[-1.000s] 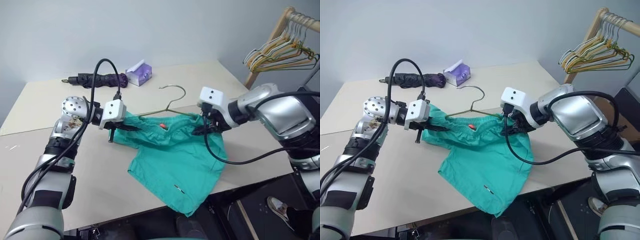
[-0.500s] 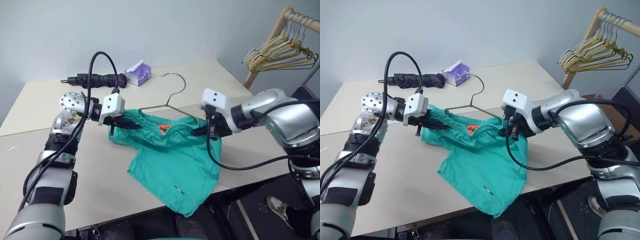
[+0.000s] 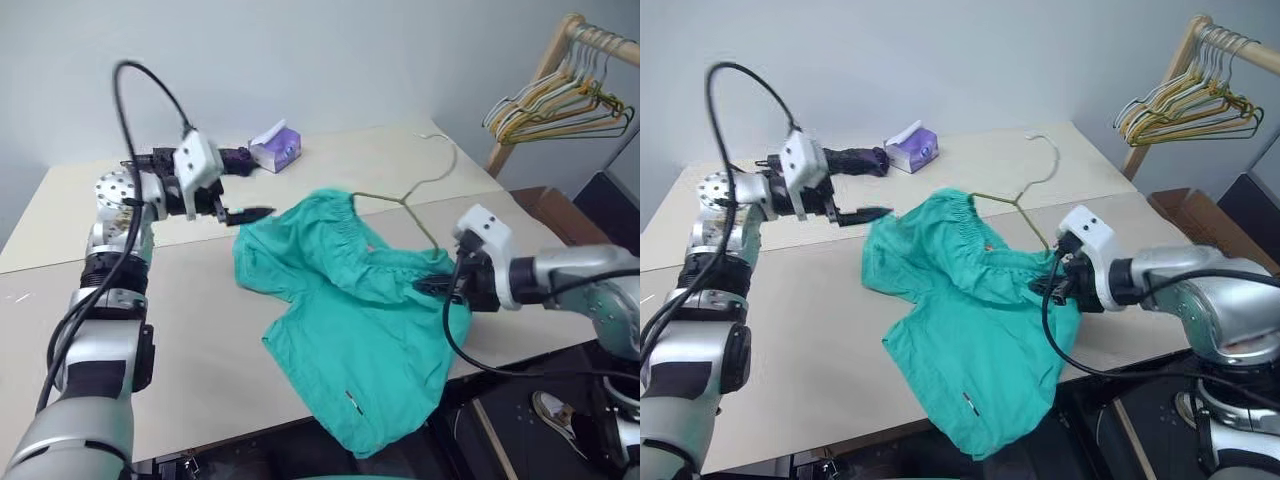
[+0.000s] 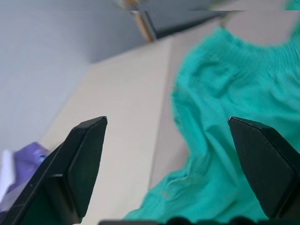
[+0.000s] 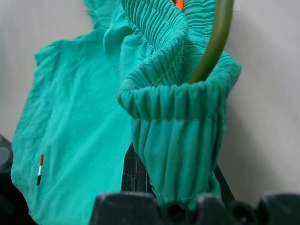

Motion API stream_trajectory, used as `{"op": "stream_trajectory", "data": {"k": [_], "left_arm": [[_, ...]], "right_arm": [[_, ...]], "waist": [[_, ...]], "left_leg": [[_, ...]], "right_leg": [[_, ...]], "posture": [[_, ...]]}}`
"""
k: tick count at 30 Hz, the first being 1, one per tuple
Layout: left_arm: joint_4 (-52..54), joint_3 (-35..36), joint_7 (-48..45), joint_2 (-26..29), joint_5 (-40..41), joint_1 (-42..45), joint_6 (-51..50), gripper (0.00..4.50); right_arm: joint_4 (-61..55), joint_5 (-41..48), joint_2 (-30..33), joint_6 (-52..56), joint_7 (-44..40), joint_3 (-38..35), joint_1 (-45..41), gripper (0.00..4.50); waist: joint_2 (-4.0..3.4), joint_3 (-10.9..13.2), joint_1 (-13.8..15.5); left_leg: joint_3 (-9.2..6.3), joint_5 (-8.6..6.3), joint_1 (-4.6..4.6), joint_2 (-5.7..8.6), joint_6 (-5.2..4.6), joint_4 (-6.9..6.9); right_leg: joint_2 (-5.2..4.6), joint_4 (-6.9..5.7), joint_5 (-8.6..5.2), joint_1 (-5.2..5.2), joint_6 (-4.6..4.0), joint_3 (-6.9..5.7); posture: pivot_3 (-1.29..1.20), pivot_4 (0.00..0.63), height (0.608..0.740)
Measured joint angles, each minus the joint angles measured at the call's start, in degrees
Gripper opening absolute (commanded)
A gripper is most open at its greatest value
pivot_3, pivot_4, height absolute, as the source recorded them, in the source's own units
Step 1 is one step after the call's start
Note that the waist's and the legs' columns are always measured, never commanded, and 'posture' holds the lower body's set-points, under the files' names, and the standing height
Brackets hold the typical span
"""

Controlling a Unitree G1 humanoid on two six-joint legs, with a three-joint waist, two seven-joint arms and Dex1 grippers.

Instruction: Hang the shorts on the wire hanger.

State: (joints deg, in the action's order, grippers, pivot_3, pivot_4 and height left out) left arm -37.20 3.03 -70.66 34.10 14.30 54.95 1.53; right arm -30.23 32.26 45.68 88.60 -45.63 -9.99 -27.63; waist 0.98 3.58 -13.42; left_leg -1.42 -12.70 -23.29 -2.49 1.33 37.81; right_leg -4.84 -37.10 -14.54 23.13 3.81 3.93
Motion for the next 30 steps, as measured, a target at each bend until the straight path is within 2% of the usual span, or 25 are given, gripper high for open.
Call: {"op": "stream_trajectory", "data": {"k": [4, 8, 11, 14, 17, 20, 22, 25, 30], "left_arm": [[24.75, 2.71, 4.6, -2.48, 14.25, -5.41, -21.5, 4.47], [36.65, 3.77, 11.85, -5.46, 22.62, -7.41, -34.31, 4.47], [42.32, 4.07, 16.62, -7.83, 26.71, -8.13, -38.56, 4.47], [44.33, 5.14, 20.08, -8.75, 28.55, -8.19, -39.75, 4.47], [44.38, 5.45, 21.87, -9.03, 28.63, -8.18, -40.24, 4.47], [43.81, 5.31, 22.39, -9.44, 28.53, -7.91, -39.93, 4.47], [41.88, 4.69, 22.38, -9.9, 27.73, -6.72, -38.78, 4.47], [40.34, 4.35, 22.03, -9.82, 26.6, -5.89, -37.47, 4.47], [39.45, 3.62, 20.65, -9.79, 26.11, -5.81, -36.3, 4.47]], "right_arm": [[-1.95, -0.5, -3.26, 3.45, 7.48, -7.28, 5.01, 0.0], [-1.96, -0.44, -6.32, 3.46, 14.91, -12.2, 7.09, 0.0], [-1.76, 0.73, -6.6, 3.46, 20.99, -16.61, 9.42, 0.0], [-1.63, 3.16, -4.09, 3.47, 25.33, -20.86, 12.04, 0.0], [-0.37, 5.39, -2.88, 3.47, 30.41, -24.98, 10.89, 0.0], [3.18, 6.41, -4.16, 3.49, 38.98, -28.03, 5.7, 0.0], [8.36, 6.33, -5.7, 3.48, 46.52, -30.66, -0.69, 0.0], [13.26, 6.84, -5.28, 3.47, 54.65, -32.31, -5.47, 0.0], [20.51, 7.4, -5.33, 3.48, 64.76, -35.13, -13.02, 0.0]], "waist": [[0.0, 0.0, 0.21], [-0.01, 0.0, 0.08], [-0.01, 0.0, -0.03], [-0.05, 0.02, -0.25], [-0.06, 0.01, -0.75], [-0.06, 0.01, -1.78], [-0.1, 0.03, -2.61], [-0.14, 0.06, -3.21], [-0.19, 0.05, -4.12]], "left_leg": [[-0.02, 0.0, 0.01, 0.02, 0.0, 0.0], [-0.01, 0.0, 0.18, 0.04, 0.0, 0.0], [0.0, -0.01, 0.53, 0.05, 0.0, -0.07], [0.04, -0.03, 0.67, 0.05, -0.04, -0.1], [0.04, -0.04, 0.7, 0.05, -0.05, -0.1], [0.05, -0.04, 0.74, 0.06, -0.05, -0.1], [0.07, -0.04, 0.77, 0.08, -0.05, -0.1], [0.05, -0.04, 0.77, 0.09, -0.05, -0.13], [0.09, -0.03, 0.82, 0.09, -0.05, -0.13]], "right_leg": [[-0.02, 0.01, -0.03, -0.06, 0.05, 0.04], [-0.01, -0.03, -0.03, -0.17, 0.05, 0.07], [0.02, 0.09, -0.07, -0.58, 0.07, 0.06], [0.03, 0.28, -0.26, -0.79, 0.35, 0.09], [0.04, 0.32, -0.26, -0.84, 0.34, 0.1], [0.04, 0.31, -0.26, -0.87, 0.34, 0.12], [0.05, 0.3, -0.25, -0.89, 0.32, 0.19], [0.05, 0.3, -0.23, -0.88, 0.26, 0.19], [0.05, 0.26, -0.26, -0.89, 0.32, 0.26]], "posture": [[-0.23, 0.039, 0.74], [-0.25, 0.046, 0.74], [-0.28, 0.053, 0.74], [-0.3, 0.054, 0.74], [-0.31, 0.043, 0.74], [-0.32, 0.051, 0.74], [-0.33, 0.05, 0.74], [-0.33, 0.046, 0.74], [-0.33, 0.039, 0.74]]}}
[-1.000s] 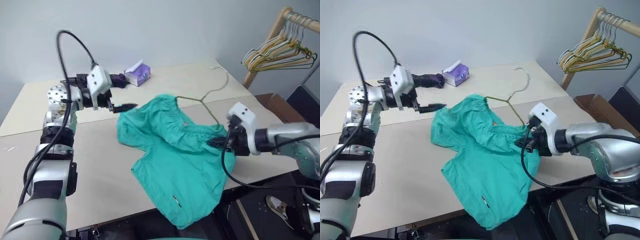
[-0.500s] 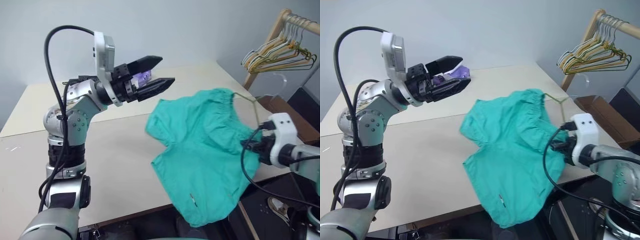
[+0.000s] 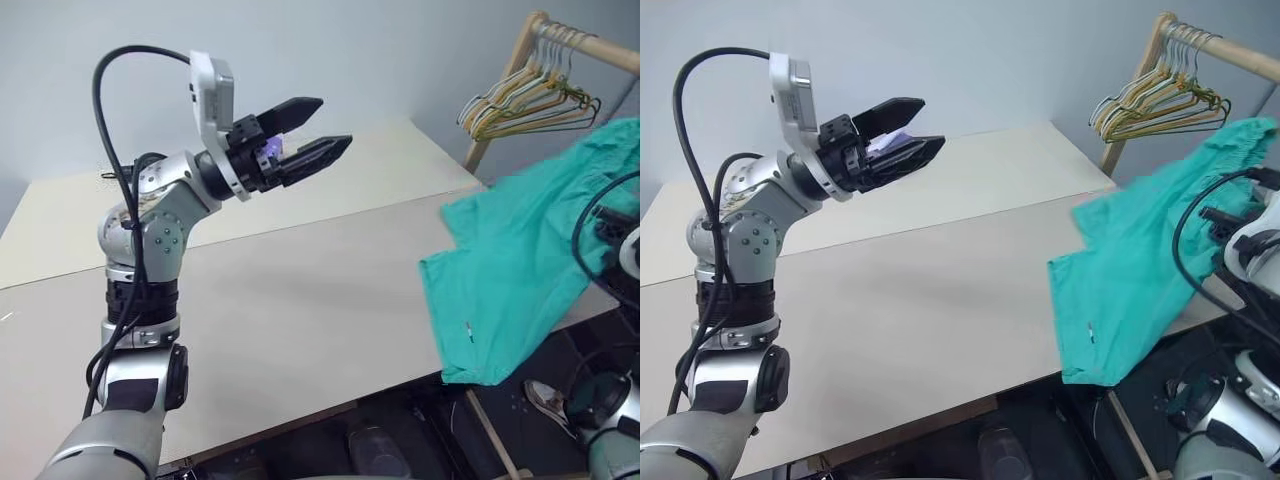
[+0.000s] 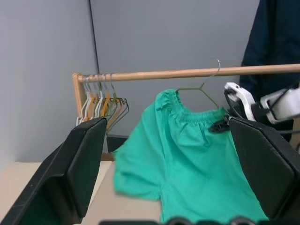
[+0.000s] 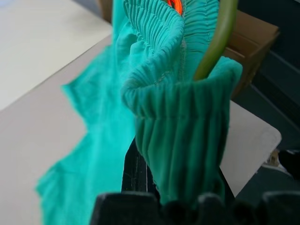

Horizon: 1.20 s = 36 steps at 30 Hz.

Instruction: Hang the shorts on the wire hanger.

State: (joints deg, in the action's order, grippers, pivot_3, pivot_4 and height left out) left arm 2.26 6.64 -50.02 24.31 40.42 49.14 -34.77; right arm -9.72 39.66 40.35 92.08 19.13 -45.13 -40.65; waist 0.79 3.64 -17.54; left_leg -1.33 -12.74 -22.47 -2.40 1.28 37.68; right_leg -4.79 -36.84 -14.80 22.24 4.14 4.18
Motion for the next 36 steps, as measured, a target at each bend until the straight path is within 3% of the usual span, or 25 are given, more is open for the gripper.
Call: {"op": "stream_trajectory", "data": {"k": [12, 19, 30, 36], "left_arm": [[-0.86, -0.45, -0.92, 0.17, -0.87, 0.12, 1.98, 4.47], [-0.85, -0.88, -1.4, 0.2, -1.2, 0.11, 2.02, 4.47], [-0.81, -1.12, -1.6, 0.23, -1.24, 0.11, 1.99, 4.47], [-0.72, -1.21, -1.84, 0.35, -1.24, 0.11, 1.96, 4.5]], "right_arm": [[14.27, -9.26, 1.24, 0.0, 11.17, -10.05, -16.11, 0.0], [20.63, -17.36, 2.12, 0.0, 11.23, -15.24, -21.24, 0.0], [23.01, -26.12, 2.66, -0.01, 4.61, -18.0, -20.07, 0.0], [21.22, -27.98, 1.64, -0.01, 1.01, -17.89, -18.44, 1.82]], "waist": [[-0.24, -0.04, -0.71], [-0.32, -0.04, -1.0], [-0.35, -0.05, -2.52], [-0.37, -0.05, -3.8]], "left_leg": [[0.02, 0.0, 0.04, 0.0, 0.0, -0.04], [0.08, 0.0, 0.14, 0.01, 0.0, -0.2], [0.14, 0.03, 0.26, 0.02, 0.03, -0.61], [0.14, 0.05, 0.3, 0.04, 0.07, -0.63]], "right_leg": [[0.0, 0.01, -0.06, 0.0, 0.11, 0.03], [0.0, 0.05, -0.08, 0.0, 0.12, 0.1], [-0.01, 0.22, -0.09, -0.01, 0.14, 0.17], [-0.01, 0.19, -0.09, -0.03, 0.14, 0.19]], "posture": [[-0.34, 0.025, 0.74], [-0.34, 0.025, 0.74], [-0.35, 0.016, 0.74], [-0.35, 0.014, 0.74]]}}
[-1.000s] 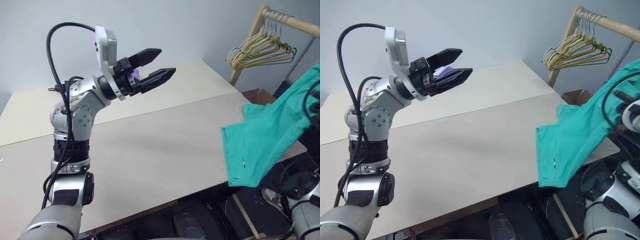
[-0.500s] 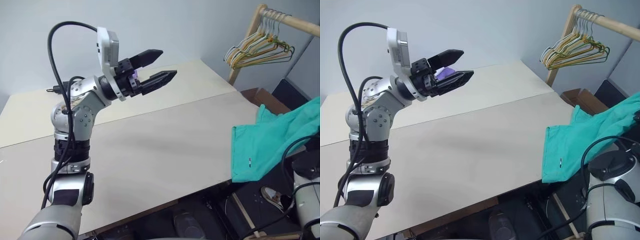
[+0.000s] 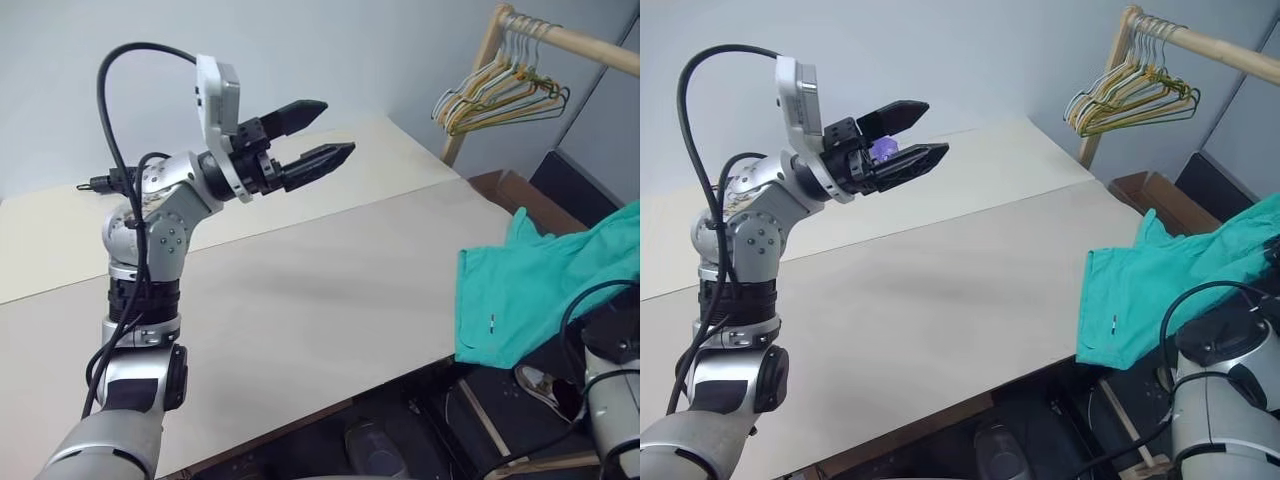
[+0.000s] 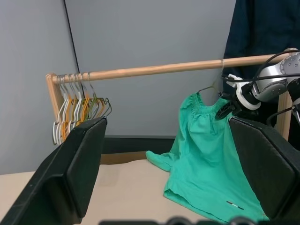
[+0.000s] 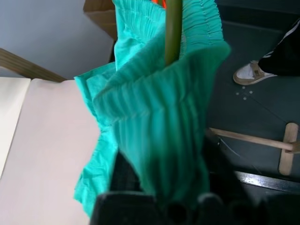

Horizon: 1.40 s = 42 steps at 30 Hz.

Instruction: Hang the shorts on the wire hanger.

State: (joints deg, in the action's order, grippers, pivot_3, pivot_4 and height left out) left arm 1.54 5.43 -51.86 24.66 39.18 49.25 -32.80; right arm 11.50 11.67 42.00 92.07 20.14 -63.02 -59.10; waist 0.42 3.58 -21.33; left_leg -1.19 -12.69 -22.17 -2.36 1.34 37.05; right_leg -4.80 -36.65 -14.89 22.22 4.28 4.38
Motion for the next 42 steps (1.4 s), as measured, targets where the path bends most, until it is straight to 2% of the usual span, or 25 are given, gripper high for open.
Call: {"op": "stream_trajectory", "data": {"k": [6, 8, 14, 19, 27, 30, 32, 38, 42], "left_arm": [[-0.01, -0.06, -0.17, 0.13, 0.0, 0.0, -0.01, 4.5], [-0.01, -0.11, -0.23, 0.21, 0.0, 0.01, -0.01, 4.5], [-0.01, -0.17, -0.39, 0.31, -0.03, 0.01, 0.0, 4.5], [0.0, -0.55, -0.61, 0.38, -0.2, 0.0, 0.05, 4.5], [0.14, -1.46, -1.83, 2.54, -3.26, -3.55, 2.19, 4.5], [0.16, -1.88, -2.47, 3.9, -5.19, -6.44, 3.21, 4.5], [0.04, -2.44, -2.85, 4.86, -6.76, -7.61, 4.47, 4.5], [0.85, -3.38, -4.06, 10.28, -11.26, -12.4, 7.54, 4.5], [5.77, -2.84, -4.34, 14.32, -12.2, -20.19, 7.81, 4.5]], "right_arm": [[-3.73, -1.54, 0.06, -0.53, -4.13, 4.46, 5.35, 3.95], [-7.37, -1.66, 0.12, -3.18, -6.33, 8.9, 9.8, 4.46], [-15.09, -2.64, -0.72, -10.28, -9.33, 15.59, 17.4, 4.46], [-24.26, -3.14, -3.12, -21.51, -11.87, 19.1, 23.13, 4.46], [-35.25, -4.88, -3.76, -47.16, -19.31, 26.44, 37.02, 4.46], [-37.79, -3.5, -5.44, -56.26, -22.94, 26.75, 38.05, 4.46], [-37.86, -1.85, -5.18, -60.03, -25.77, 27.05, 37.71, 4.46], [-33.04, 10.76, -1.49, -61.75, -43.57, 34.28, 30.73, 4.46], [-29.38, 14.87, 0.76, -61.73, -57.7, 44.13, 31.22, 4.46]], "waist": [[-0.01, -0.01, -0.58], [-0.01, 0.0, -0.89], [0.0, -0.01, -1.73], [0.0, -0.01, -2.61], [0.0, -0.01, -3.52], [0.02, 0.0, -3.92], [0.12, 0.01, -3.92], [1.01, 0.53, -3.73], [1.19, 0.64, -1.46]], "left_leg": [[0.08, 0.0, 0.11, 0.0, 0.0, -0.07], [0.08, 0.0, 0.13, 0.0, 0.0, -0.08], [0.27, 0.0, 0.2, 0.01, 0.0, -0.1], [0.41, 0.01, 0.25, 0.01, 0.01, -0.12], [0.63, 0.0, 0.35, 0.0, 0.02, -0.15], [0.74, 0.01, 0.38, 0.0, 0.03, -0.16], [0.81, 0.02, 0.55, 0.01, 0.04, -0.15], [0.8, -0.01, 1.31, 0.06, 0.05, -0.39], [0.72, -0.02, 1.34, -0.17, 0.06, -0.43]], "right_leg": [[0.0, 0.0, -0.01, -0.03, 0.02, 0.11], [0.0, 0.0, -0.02, -0.07, 0.04, 0.11], [0.0, -0.05, -0.03, -0.08, 0.08, 0.34], [0.0, -0.07, -0.02, -0.09, 0.15, 0.51], [0.0, -0.1, -0.01, -0.1, 0.21, 0.73], [0.0, -0.1, 0.02, -0.14, 0.28, 0.85], [0.0, -0.09, 0.04, -0.19, 0.31, 0.94], [0.08, 0.14, 0.03, -1.01, 0.29, 1.18], [0.39, 0.51, 0.11, -0.97, 0.2, 1.23]], "posture": [[-0.36, 0.015, 0.74], [-0.36, 0.015, 0.74], [-0.36, 0.02, 0.74], [-0.37, 0.001, 0.74], [-0.36, 0.0, 0.74], [-0.32, 0.0, 0.74], [-0.28, 0.032, 0.74], [-0.18, 0.034, 0.74], [-0.1, 0.037, 0.74]]}}
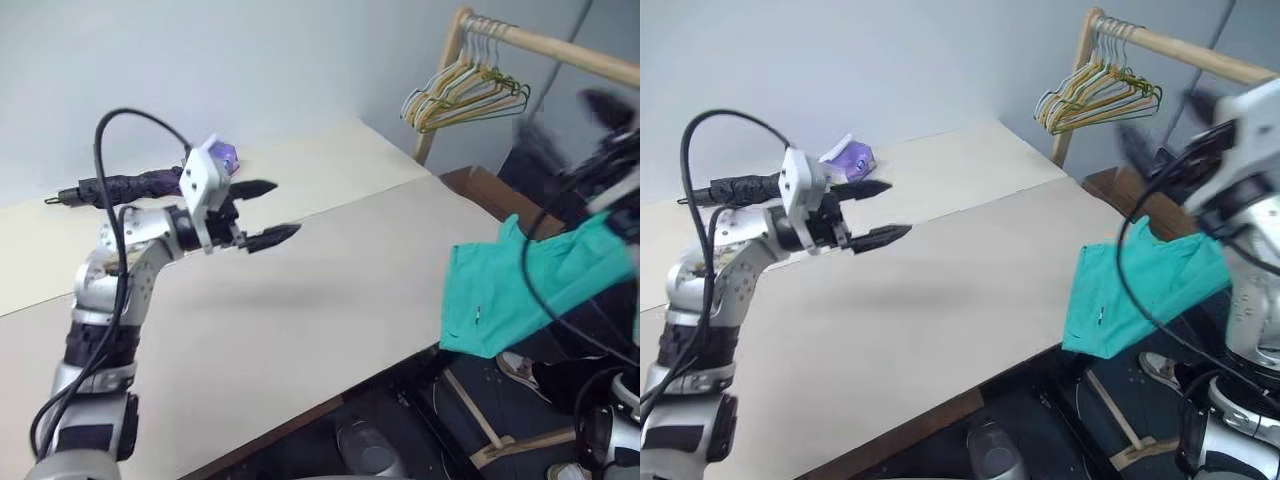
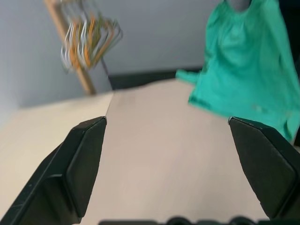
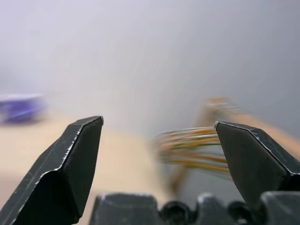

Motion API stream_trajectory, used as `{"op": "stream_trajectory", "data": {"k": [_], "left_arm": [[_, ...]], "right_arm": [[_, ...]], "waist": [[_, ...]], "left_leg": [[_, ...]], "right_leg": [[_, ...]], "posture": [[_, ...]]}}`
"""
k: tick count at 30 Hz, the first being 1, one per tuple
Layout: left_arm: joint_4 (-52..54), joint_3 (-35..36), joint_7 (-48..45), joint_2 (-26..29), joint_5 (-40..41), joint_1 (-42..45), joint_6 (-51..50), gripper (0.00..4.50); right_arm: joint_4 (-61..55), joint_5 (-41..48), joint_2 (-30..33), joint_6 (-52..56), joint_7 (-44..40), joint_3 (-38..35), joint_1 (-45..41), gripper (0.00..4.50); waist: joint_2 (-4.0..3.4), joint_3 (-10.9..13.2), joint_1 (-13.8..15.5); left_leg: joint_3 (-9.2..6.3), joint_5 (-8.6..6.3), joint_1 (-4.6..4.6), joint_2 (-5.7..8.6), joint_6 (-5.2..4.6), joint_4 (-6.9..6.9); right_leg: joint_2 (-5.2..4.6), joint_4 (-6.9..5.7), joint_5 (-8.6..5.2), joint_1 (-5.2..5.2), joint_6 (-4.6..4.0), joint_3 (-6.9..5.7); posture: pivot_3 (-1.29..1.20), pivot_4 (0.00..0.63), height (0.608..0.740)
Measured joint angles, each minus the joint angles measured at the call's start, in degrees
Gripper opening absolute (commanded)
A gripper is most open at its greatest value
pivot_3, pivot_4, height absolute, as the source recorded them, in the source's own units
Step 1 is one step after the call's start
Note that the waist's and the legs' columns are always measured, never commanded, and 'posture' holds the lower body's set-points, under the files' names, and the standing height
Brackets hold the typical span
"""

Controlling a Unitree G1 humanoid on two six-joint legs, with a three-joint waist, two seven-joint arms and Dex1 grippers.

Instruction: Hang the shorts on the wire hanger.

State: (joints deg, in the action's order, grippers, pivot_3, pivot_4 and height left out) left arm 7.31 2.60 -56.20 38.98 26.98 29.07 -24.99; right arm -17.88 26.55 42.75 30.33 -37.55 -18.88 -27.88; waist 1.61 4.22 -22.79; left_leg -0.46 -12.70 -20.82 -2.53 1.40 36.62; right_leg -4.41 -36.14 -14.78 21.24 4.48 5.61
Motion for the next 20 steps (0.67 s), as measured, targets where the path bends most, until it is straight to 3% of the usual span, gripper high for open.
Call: {"op": "stream_trajectory", "data": {"k": [7, 15, 20], "left_arm": [[9.64, 3.7, 1.22, 6.45, -0.34, -11.56, -0.6, 4.5], [15.51, 6.91, 3.38, 7.9, 0.15, -17.61, -1.62, 4.5], [16.65, 7.95, 4.44, 7.9, 0.61, -18.17, -1.74, 4.5]], "right_arm": [[9.99, 1.43, -1.15, -0.95, -16.68, 15.08, -4.09, 4.46], [16.51, 0.09, -1.96, -5.07, -24.04, 18.77, -8.23, 4.46], [17.71, -1.45, -2.47, -7.14, -25.47, 19.41, -8.17, 4.46]], "waist": [[-0.02, 0.15, 8.67], [-0.01, 0.55, 19.19], [-0.01, 0.55, 22.67]], "left_leg": [[-0.01, -0.04, -1.05, 0.01, 0.02, 0.01], [0.1, -0.06, -1.52, -0.01, 0.02, 0.03], [0.17, -0.05, -1.55, -0.01, 0.03, 0.1]], "right_leg": [[-0.01, 0.02, 0.07, 1.13, -0.05, -0.03], [-0.02, 0.05, 0.32, 1.64, -0.54, -0.15], [0.0, 0.0, 0.36, 1.69, -0.6, -0.15]], "posture": [[0.02, 0.063, 0.74], [0.1, 0.062, 0.74], [0.1, 0.035, 0.74]]}}
